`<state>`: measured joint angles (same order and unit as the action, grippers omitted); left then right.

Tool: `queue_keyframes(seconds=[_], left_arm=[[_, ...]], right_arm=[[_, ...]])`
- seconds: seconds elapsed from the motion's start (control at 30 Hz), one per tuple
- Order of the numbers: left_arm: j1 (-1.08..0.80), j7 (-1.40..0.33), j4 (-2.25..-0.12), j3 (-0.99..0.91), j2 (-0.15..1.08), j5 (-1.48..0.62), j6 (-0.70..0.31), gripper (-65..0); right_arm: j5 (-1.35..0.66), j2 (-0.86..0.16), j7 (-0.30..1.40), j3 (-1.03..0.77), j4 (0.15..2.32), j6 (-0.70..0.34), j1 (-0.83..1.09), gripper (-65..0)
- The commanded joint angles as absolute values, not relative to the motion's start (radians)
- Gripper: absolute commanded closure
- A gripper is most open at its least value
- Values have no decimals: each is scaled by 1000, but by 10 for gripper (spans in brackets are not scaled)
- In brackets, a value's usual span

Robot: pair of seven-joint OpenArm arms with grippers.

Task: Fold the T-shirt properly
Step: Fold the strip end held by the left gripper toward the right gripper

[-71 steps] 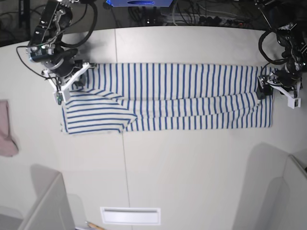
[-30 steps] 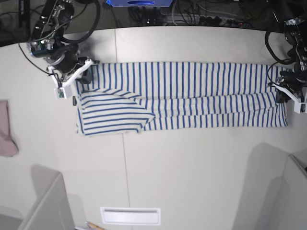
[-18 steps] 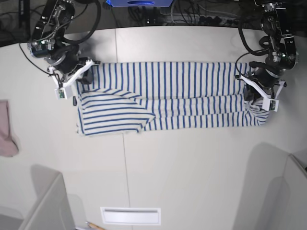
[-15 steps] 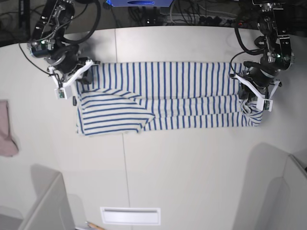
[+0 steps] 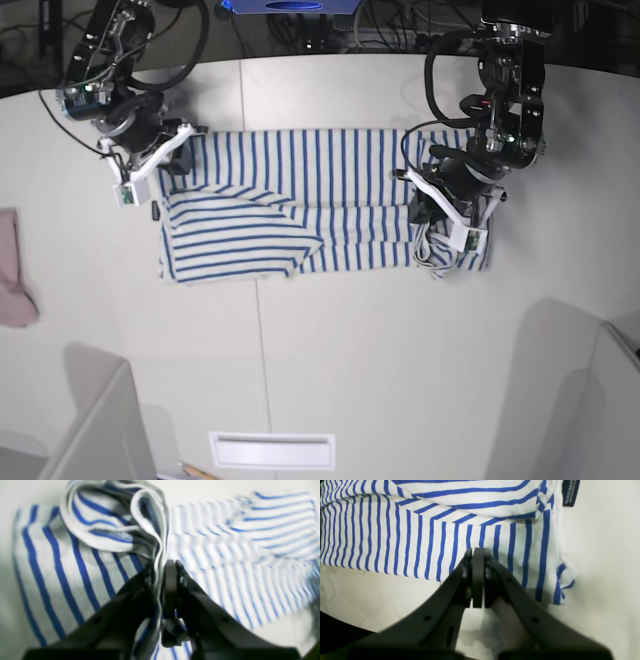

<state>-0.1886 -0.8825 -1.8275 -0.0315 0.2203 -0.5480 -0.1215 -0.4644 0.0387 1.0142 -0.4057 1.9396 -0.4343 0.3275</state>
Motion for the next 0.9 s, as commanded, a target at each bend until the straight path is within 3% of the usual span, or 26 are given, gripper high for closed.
queue_keyframes(seconds=[0.0,0.63,0.87], left_arm=[[-179,-865,-1842,-25,216,-555,-124,0],[-150,-866,-1817,50,137,-555,-120,0],[-140,-865,-1791,59,137,-558,-54,0]], right_arm=[[-478,35,997,-407,1954,-433,323,0],[-478,33,997,-407,1952,-433,320,0],[-478,31,997,-407,1952,-433,320,0]])
